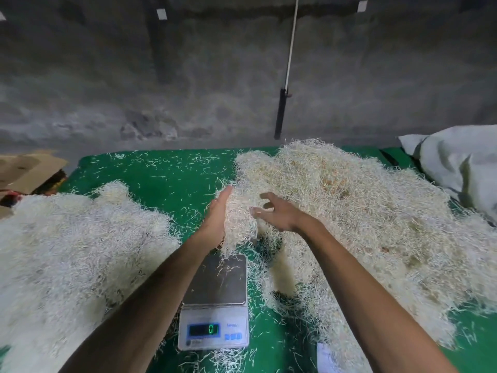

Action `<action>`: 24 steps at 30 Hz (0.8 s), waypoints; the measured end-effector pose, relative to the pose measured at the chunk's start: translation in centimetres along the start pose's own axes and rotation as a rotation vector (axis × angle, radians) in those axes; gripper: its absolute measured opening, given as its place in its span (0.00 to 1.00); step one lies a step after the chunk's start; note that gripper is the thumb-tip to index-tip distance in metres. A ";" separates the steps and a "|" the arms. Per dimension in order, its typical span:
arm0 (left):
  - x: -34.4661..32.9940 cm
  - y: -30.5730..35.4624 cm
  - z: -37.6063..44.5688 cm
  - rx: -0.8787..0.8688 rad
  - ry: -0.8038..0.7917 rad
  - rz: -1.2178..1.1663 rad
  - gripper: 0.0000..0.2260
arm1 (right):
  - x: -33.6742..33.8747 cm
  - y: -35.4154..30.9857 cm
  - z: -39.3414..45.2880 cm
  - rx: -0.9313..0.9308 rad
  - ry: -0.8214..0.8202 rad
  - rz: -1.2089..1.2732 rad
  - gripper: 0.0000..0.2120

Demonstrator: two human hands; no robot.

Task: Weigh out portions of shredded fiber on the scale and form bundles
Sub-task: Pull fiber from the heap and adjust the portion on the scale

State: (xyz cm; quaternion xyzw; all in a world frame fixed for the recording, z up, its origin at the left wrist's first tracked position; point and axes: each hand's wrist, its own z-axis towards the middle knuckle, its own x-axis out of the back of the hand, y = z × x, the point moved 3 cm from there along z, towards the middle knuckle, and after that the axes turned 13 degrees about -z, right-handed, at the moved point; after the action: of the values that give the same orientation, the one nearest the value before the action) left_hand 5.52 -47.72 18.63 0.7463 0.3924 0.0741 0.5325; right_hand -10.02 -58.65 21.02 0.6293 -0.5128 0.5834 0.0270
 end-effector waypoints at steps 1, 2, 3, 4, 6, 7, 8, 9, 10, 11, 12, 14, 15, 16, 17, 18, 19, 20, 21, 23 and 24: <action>-0.3 0.3 -0.5 0.057 -0.083 -0.171 0.42 | -1.0 -1.4 -0.2 0.047 -0.018 0.221 0.43; -0.3 0.5 -1.1 0.106 -0.147 -0.311 0.36 | -2.0 -2.4 -0.4 0.065 -0.005 0.326 0.44; 0.2 0.9 -1.9 0.113 -0.166 -0.361 0.30 | -2.8 -3.0 -0.3 0.059 0.043 0.371 0.40; 1.1 1.1 -2.6 0.081 -0.143 -0.300 0.27 | -3.5 -3.1 0.0 0.051 0.116 0.392 0.32; 4.1 1.2 -3.5 -0.017 -0.046 -0.089 0.27 | -4.0 -3.0 0.1 0.000 0.232 0.479 0.15; 5.7 0.9 -4.1 -0.060 0.002 0.012 0.31 | -4.3 -2.8 0.1 -0.045 0.269 0.541 0.15; 7.2 0.7 -4.7 -0.093 0.039 0.092 0.36 | -4.5 -2.6 0.1 -0.096 0.309 0.608 0.18; 8.5 0.6 -5.3 -0.114 0.063 0.114 0.38 | -4.8 -2.4 0.0 -0.132 0.356 0.649 0.19; 9.8 0.3 -5.7 -0.115 0.084 0.124 0.38 | -5.4 -2.4 -0.1 -0.149 0.407 0.674 0.19; 10.9 -0.3 -6.2 -0.120 0.085 0.122 0.36 | -6.1 -2.5 0.0 -0.163 0.451 0.685 0.19; 11.8 -0.7 -6.7 -0.168 0.054 0.162 0.31 | -6.9 -2.5 0.0 -0.178 0.490 0.690 0.17; 14.0 -2.7 -6.7 -0.237 -0.006 0.395 0.30 | -9.3 -2.2 0.1 -0.207 0.528 0.648 0.13; 14.9 -4.0 -6.2 -0.257 -0.024 0.533 0.33 | -10.7 -1.9 0.0 -0.209 0.508 0.607 0.13; 15.6 -5.1 -5.9 -0.221 -0.035 0.620 0.35 | -12.1 -1.7 -0.3 -0.195 0.450 0.561 0.13; 16.1 -6.2 -5.5 -0.194 -0.043 0.652 0.36 | -13.5 -1.6 -0.6 -0.172 0.365 0.513 0.15; 16.3 -7.1 -5.4 -0.190 -0.050 0.670 0.35 | -14.9 -1.3 -0.8 -0.154 0.276 0.468 0.17; 16.2 -7.8 -5.1 -0.162 -0.056 0.608 0.33 | -16.2 -0.7 -1.0 -0.146 0.197 0.440 0.19; 16.3 -8.4 -4.9 -0.094 -0.030 0.483 0.30 | -17.3 0.1 -1.3 -0.149 0.151 0.426 0.20; 16.6 -8.8 -4.6 -0.036 0.020 0.355 0.28 | -18.1 1.0 -1.6 -0.159 0.151 0.408 0.20; 17.5 -9.9 -5.0 -0.055 0.132 0.195 0.24 | -19.5 2.8 -2.7 -0.211 0.280 0.355 0.21; 17.9 -10.3 -5.6 -0.164 0.176 0.214 0.18 | -20.2 3.7 -3.5 -0.242 0.372 0.352 0.20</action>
State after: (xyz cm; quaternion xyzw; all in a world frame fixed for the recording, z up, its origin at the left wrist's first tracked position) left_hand 9.53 -30.47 6.70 0.7284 0.3483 0.2275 0.5443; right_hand -10.81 -45.81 4.61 0.4051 -0.6663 0.6190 0.0938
